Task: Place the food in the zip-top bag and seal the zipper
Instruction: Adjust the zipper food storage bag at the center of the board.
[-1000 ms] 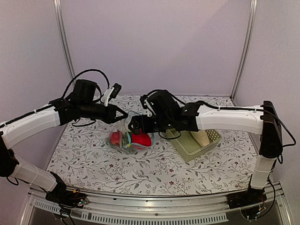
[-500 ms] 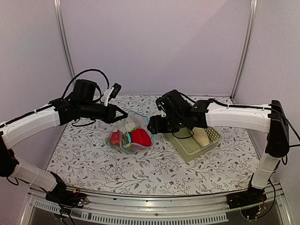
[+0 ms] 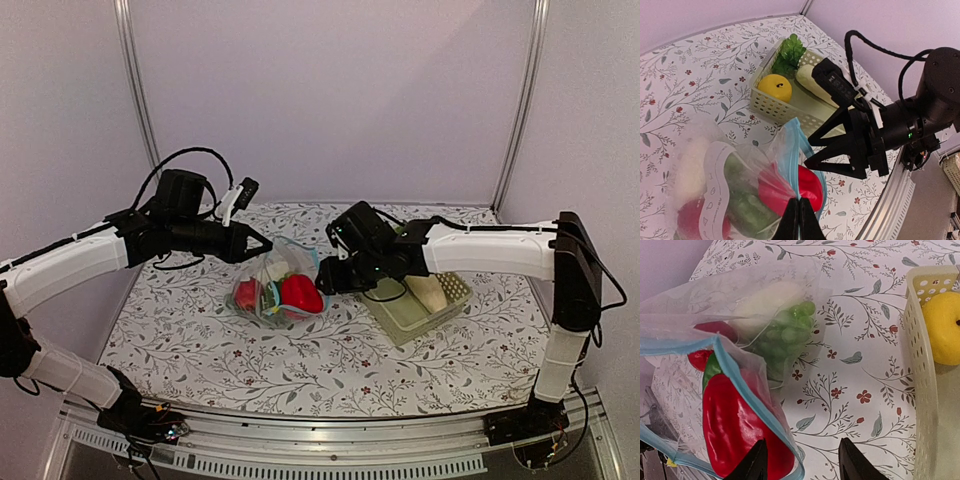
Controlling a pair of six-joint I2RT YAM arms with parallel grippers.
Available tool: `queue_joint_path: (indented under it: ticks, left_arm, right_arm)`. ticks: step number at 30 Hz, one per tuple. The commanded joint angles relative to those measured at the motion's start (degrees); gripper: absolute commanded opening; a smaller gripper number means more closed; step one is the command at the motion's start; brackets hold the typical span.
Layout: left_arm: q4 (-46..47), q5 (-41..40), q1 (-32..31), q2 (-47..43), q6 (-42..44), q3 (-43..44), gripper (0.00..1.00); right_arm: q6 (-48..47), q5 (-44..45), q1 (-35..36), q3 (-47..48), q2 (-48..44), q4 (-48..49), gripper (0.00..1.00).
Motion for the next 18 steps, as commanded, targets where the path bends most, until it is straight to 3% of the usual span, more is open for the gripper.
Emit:
queue_joint_path:
  ticks: [1, 5, 8, 13, 18]
  left_arm:
    - [0.2, 0.6, 0.5, 0.4, 0.0, 0.8, 0.0]
    - [0.2, 0.4, 0.6, 0.4, 0.2, 0.8, 0.0]
    - [-0.7, 0.1, 1.0, 0.3, 0.7, 1.5, 0.0]
    - [-3.4, 3.0, 5.3, -0.9, -1.1, 5.8, 0.0]
    - [-13.5, 6.3, 6.8, 2.0, -0.6, 12.6, 0.0]
  right_arm:
    - [-0.8, -4.0, -0.4, 2.2, 2.4, 1.9, 0.44]
    - [-1.4, -8.2, -0.5, 3.2, 2.6, 3.1, 0.26]
    - [-2.1, -10.1, -0.6, 4.6, 1.3, 3.0, 0.01]
    - [-1.0, -14.7, -0.7, 8.4, -4.7, 2.5, 0.0]
    - [0.8, -15.7, -0.8, 9.6, -8.8, 3.1, 0.0]
